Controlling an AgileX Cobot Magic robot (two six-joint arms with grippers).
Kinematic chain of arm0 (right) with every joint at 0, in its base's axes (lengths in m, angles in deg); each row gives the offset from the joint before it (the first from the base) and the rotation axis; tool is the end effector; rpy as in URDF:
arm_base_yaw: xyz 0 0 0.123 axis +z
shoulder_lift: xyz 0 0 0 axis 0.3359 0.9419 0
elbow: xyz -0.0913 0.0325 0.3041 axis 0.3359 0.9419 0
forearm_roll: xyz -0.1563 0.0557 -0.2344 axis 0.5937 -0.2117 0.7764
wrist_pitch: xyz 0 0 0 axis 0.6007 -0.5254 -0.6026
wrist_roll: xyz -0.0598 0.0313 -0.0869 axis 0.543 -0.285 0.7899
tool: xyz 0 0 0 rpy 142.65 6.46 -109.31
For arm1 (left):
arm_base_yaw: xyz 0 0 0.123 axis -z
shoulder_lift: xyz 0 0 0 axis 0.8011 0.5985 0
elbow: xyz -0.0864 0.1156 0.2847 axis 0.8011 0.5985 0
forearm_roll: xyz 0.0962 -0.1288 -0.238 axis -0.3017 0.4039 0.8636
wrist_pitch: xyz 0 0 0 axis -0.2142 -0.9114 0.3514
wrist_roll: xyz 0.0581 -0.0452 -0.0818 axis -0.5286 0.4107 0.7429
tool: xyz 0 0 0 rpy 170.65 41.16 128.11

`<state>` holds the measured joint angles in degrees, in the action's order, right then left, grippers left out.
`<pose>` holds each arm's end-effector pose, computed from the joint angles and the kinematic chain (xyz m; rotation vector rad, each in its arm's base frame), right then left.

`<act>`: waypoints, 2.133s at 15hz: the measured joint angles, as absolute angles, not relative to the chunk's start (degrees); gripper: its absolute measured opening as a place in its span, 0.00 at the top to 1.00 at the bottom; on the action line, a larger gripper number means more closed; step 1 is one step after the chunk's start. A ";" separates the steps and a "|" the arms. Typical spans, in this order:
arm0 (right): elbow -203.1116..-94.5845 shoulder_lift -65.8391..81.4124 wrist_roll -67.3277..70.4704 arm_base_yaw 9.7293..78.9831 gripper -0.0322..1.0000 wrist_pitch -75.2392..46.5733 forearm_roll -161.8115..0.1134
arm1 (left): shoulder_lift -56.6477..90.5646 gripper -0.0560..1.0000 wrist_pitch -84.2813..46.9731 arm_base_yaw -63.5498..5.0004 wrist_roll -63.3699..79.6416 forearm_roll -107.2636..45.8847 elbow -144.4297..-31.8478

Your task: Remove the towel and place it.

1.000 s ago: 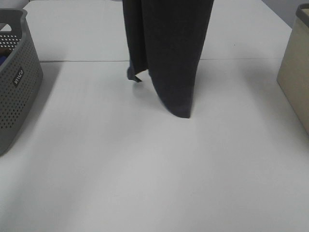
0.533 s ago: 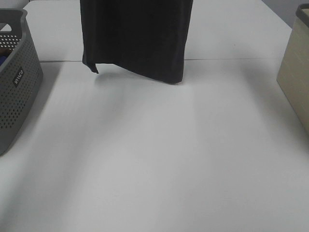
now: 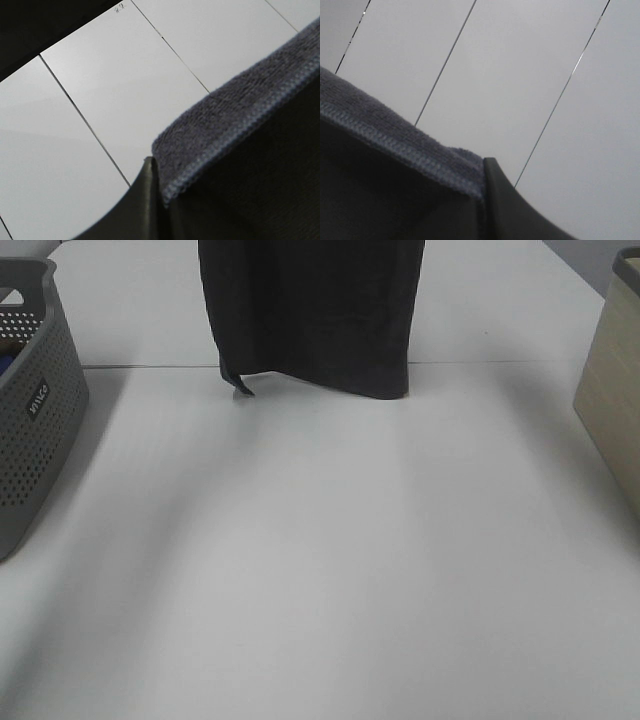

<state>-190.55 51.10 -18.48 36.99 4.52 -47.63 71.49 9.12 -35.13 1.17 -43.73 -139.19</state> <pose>0.5302 0.1739 0.4956 -0.5328 1.1177 -0.1141 0.5693 -0.1858 0.4667 0.4979 0.8911 0.3599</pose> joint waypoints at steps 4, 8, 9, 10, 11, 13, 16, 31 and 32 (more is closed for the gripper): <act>-190.55 55.00 -18.37 36.70 0.96 11.56 -47.52 | 75.27 0.95 13.42 -37.71 1.69 -44.59 -139.42; -190.55 56.95 -18.03 36.70 0.96 13.40 -47.52 | 77.16 0.95 13.82 -38.51 4.15 -46.19 -140.85; -190.55 57.00 -17.97 36.47 0.96 14.49 -47.52 | 77.96 0.95 13.82 -38.51 4.38 -46.71 -142.17; -190.78 57.00 -17.97 36.01 0.96 15.35 -47.63 | 79.11 0.95 13.82 -38.51 4.38 -47.22 -143.94; -190.78 57.06 -17.97 35.50 0.96 15.80 -48.09 | 80.42 0.95 13.82 -38.51 4.38 -47.63 -146.52; -190.90 57.46 -17.97 34.12 0.96 16.49 -49.23 | 83.98 0.95 12.67 -38.28 4.38 -49.06 -154.43; -191.07 57.46 -19.17 33.15 0.96 18.44 -49.64 | 87.13 0.95 9.81 -38.05 4.38 -50.26 -161.02; -195.37 57.46 -29.08 33.15 0.96 24.40 -47.86 | 87.87 0.95 13.36 -39.89 19.33 -55.02 -166.57; -196.06 57.46 -29.94 33.21 0.96 24.46 -47.80 | 87.87 0.95 12.90 -39.95 19.33 -56.05 -167.49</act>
